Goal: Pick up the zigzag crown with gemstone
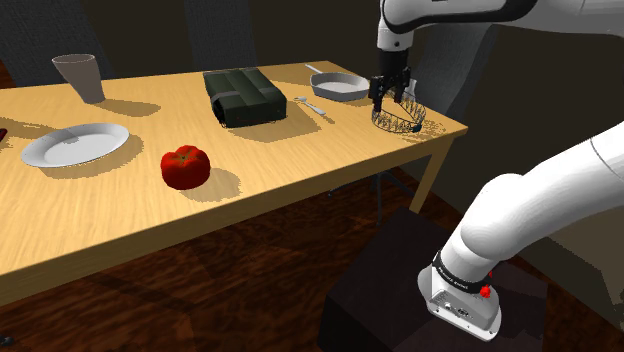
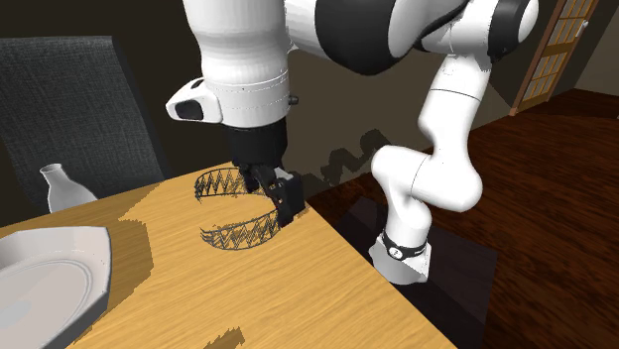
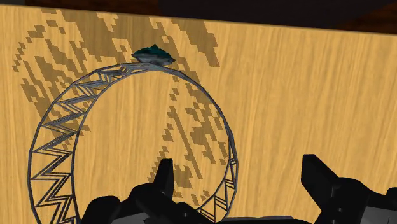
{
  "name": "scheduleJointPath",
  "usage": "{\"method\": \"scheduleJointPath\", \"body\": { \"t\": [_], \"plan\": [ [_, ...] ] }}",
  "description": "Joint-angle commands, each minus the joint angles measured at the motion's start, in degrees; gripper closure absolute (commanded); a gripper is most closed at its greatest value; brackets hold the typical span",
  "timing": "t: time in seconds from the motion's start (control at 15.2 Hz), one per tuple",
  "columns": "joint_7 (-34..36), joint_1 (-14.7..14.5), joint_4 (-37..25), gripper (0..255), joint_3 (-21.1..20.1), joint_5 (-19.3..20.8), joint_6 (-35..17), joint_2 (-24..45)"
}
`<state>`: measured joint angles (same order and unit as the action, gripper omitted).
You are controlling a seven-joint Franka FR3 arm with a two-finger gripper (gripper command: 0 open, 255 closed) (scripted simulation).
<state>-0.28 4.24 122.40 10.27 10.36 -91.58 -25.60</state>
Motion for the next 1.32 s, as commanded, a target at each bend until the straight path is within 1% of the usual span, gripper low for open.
{"method": "scheduleJointPath", "body": {
  "t": [0.0, 0.2, 0.33, 0.4, 0.99, 1.25],
  "plan": [
    [0.0, 0.1, 1.4, 0, 0.2, 0.2, -1.5, 0.1],
    [0.3, 0.1, 3.8, 0, 0.4, 0.3, -3.8, 0.0],
    [0.3, 0.1, 4.2, 0, 0.4, 0.3, -4.2, 0.0],
    [0.3, 0.1, 4.2, 255, 0.4, 0.3, -4.3, 0.1],
    [0.3, 0.1, 4.2, 255, 0.4, 0.3, -4.2, 0.0],
    [0.0, 0.1, 1.1, 255, 0.2, 0.2, -1.2, 0.1]
  ]
}}
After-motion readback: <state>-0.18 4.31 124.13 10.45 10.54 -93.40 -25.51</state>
